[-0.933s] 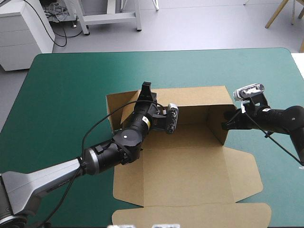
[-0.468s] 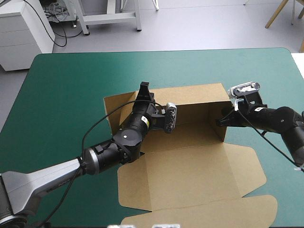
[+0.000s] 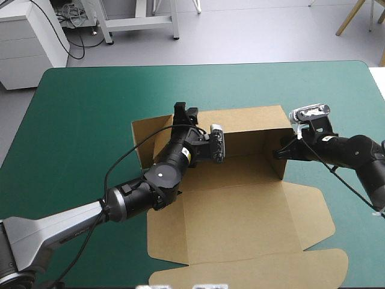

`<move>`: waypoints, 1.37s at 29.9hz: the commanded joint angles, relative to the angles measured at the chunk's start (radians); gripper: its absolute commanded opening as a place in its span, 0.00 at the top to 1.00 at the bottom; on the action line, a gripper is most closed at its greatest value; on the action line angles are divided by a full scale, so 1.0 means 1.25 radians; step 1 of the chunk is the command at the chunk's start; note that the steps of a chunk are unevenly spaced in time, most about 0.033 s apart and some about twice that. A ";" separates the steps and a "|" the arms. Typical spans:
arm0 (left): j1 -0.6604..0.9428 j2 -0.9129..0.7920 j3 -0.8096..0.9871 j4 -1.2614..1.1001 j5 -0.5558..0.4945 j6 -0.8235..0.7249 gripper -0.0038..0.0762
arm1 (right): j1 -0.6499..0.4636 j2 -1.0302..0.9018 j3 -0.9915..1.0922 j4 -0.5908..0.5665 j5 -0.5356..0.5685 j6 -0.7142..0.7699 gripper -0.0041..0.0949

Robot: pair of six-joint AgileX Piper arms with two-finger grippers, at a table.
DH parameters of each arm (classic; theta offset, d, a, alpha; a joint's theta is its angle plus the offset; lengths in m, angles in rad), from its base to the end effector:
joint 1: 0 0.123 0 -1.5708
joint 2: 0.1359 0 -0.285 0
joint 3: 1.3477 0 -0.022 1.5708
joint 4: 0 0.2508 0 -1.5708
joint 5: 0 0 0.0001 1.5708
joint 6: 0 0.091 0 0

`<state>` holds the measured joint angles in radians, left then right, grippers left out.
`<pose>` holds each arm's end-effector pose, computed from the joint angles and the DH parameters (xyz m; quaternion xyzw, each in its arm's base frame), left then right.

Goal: Fold the box

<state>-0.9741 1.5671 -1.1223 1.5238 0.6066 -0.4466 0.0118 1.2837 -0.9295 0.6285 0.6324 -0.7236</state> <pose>0.2392 -0.2598 0.3099 0.5891 0.5562 0.2722 0.5192 0.2636 0.0348 0.2984 -0.1593 0.9009 0.1295 0.3824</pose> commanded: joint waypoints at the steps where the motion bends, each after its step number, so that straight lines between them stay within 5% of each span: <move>1: -0.006 -0.028 -0.020 0.061 0.011 -0.082 0.42 | 0.011 -0.001 -0.007 0.020 0.068 0.043 0.97; 11: -0.045 -0.028 -0.020 0.136 0.031 -0.129 0.43 | 0.011 -0.001 -0.050 -0.083 0.085 0.170 0.97; 18: -0.134 -0.028 -0.020 0.234 0.161 -0.147 0.43 | 0.011 -0.001 -0.103 -0.198 0.116 0.274 0.97; 41: -0.273 -0.203 -0.024 0.234 0.250 -0.149 0.43 | 0.011 0.178 -0.383 -0.205 0.340 0.411 0.97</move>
<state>-1.3081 1.3675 -1.1208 1.6916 0.8689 -0.6184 0.0231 1.4842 -1.3327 0.3352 1.0451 -0.2331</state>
